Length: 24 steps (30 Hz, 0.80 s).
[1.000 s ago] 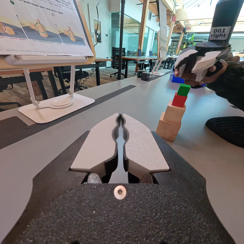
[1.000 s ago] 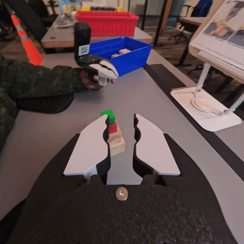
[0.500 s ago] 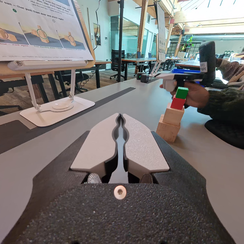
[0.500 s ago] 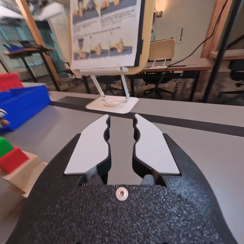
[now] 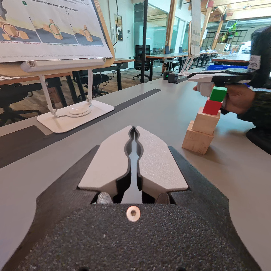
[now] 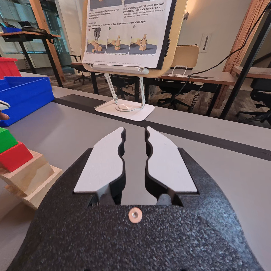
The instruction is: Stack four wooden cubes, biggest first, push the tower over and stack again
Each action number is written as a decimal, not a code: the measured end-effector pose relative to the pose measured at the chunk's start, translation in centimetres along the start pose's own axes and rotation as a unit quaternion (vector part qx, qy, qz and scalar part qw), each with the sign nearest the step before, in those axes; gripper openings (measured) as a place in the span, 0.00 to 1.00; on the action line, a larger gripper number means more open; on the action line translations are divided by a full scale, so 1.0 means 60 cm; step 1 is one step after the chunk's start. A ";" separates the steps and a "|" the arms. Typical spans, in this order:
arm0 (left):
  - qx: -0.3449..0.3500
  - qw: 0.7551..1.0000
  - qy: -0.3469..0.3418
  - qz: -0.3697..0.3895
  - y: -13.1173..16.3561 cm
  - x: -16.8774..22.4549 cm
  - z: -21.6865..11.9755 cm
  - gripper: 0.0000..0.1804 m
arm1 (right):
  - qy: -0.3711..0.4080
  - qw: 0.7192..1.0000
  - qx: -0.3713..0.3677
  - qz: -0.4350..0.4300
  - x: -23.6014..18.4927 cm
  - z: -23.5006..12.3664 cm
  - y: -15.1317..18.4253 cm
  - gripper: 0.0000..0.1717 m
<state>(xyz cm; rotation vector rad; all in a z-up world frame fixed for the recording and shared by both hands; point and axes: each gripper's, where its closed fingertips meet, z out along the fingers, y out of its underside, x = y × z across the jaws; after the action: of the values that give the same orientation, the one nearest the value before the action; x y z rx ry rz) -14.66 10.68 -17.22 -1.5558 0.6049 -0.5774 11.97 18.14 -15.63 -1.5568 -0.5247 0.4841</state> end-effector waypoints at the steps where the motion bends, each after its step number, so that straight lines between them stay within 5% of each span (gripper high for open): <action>1: -0.006 1.000 -0.009 0.001 0.003 -0.003 0.001 0.00 | 0.001 1.000 0.000 -0.003 -0.001 -0.001 -0.001 0.10; 4: -0.011 1.000 -0.024 0.004 0.003 -0.008 0.000 0.00 | -0.004 1.000 0.002 -0.015 -0.007 -0.004 -0.004 0.00; 15: -0.006 0.997 -0.059 0.040 -0.040 0.041 0.006 0.00 | 0.001 1.000 0.001 -0.024 -0.020 -0.018 -0.016 0.00; 24: -0.056 0.965 0.249 0.058 -0.014 0.327 0.048 0.00 | 0.005 1.000 0.000 -0.010 -0.008 -0.019 -0.015 0.00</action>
<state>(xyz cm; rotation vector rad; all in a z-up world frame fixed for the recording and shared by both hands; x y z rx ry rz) 1.67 -0.52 -16.42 -1.4714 1.1172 -0.8661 12.24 16.99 -14.67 -1.5522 -0.5334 0.4609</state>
